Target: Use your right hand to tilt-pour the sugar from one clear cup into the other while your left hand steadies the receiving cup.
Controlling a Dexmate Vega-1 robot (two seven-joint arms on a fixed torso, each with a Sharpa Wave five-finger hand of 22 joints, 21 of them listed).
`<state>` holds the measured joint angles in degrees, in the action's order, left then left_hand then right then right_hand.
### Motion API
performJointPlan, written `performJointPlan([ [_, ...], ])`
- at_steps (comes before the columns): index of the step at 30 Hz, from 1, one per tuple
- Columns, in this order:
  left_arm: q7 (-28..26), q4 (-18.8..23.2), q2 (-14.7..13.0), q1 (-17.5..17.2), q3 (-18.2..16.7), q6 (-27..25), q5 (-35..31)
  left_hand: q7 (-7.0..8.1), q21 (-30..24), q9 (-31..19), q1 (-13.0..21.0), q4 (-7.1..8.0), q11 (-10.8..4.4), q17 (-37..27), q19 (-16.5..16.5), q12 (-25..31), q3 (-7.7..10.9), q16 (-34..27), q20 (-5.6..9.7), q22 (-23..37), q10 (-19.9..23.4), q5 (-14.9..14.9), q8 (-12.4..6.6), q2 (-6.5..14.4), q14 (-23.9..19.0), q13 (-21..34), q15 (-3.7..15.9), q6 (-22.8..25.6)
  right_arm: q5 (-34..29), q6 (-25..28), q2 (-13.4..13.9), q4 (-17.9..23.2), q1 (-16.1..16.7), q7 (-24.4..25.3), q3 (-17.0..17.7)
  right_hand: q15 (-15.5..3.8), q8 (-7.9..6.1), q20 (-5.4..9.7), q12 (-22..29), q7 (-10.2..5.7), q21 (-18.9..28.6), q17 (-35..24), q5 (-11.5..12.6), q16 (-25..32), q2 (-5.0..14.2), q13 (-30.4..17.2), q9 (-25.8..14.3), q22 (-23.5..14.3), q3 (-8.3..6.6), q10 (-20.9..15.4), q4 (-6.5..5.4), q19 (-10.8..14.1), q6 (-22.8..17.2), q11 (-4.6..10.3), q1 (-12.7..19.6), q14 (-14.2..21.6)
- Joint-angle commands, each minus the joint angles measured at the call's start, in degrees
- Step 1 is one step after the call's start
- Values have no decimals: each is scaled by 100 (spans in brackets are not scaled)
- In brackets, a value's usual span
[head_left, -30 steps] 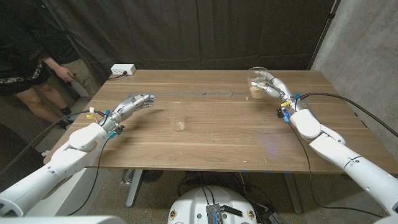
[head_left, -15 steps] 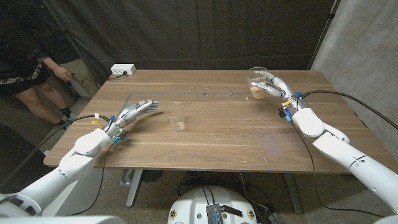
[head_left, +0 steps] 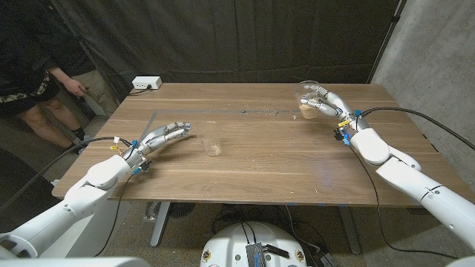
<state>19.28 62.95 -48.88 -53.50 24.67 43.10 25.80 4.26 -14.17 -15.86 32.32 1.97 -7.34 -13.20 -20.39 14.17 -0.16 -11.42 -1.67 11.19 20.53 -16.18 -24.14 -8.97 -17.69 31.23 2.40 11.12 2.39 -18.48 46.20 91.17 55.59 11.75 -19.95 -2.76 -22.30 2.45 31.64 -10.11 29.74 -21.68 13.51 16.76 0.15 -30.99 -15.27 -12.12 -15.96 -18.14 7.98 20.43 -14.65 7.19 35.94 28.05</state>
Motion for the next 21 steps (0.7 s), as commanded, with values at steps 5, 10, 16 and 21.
performJointPlan([
  [5,-852,884,-822,-425,-17,-506,-723,-19,72,-28,-1,-28,7,-23,129,-92,-205,20,-53,23,-265,-54,136,-122,199,28,415,-337,22,-55,41,0,15,-69,-7,-1039,-30,689,36,25,36,-24,-4,-12,67,-29,-11,-30,-7,-55,-17,43,-71,-19,3,41],
  [10,-952,901,-946,-477,-44,-509,-755,-13,71,-34,-33,-21,9,-29,128,-76,-263,4,-19,26,-242,-59,147,-117,206,33,432,-362,5,-42,19,-35,-52,-100,-37,-1040,-26,690,45,30,38,-34,-5,-21,75,-37,-9,-29,-12,-55,-13,42,-79,10,15,42],
  [16,-1267,1132,-1216,-600,-132,-645,-1021,-19,68,-40,-59,-16,19,-33,121,-75,-318,-3,-14,29,-254,-63,154,-115,229,39,418,-378,-15,-37,-33,-91,-152,-140,-93,-1040,-22,690,54,33,40,-43,-7,-29,84,-44,-6,-27,-14,-54,-11,40,-88,-11,23,44],
  [21,-1550,1335,-1434,-657,-242,-756,-1285,3,67,-44,-67,-19,2,-36,117,-71,-361,-15,-2,31,-255,-69,143,-112,229,43,441,-350,-30,-53,-79,-152,-231,-152,-126,-1039,-14,689,66,32,42,-54,-9,-36,89,-52,-4,-26,-15,-59,-10,39,-90,-24,28,51],
])
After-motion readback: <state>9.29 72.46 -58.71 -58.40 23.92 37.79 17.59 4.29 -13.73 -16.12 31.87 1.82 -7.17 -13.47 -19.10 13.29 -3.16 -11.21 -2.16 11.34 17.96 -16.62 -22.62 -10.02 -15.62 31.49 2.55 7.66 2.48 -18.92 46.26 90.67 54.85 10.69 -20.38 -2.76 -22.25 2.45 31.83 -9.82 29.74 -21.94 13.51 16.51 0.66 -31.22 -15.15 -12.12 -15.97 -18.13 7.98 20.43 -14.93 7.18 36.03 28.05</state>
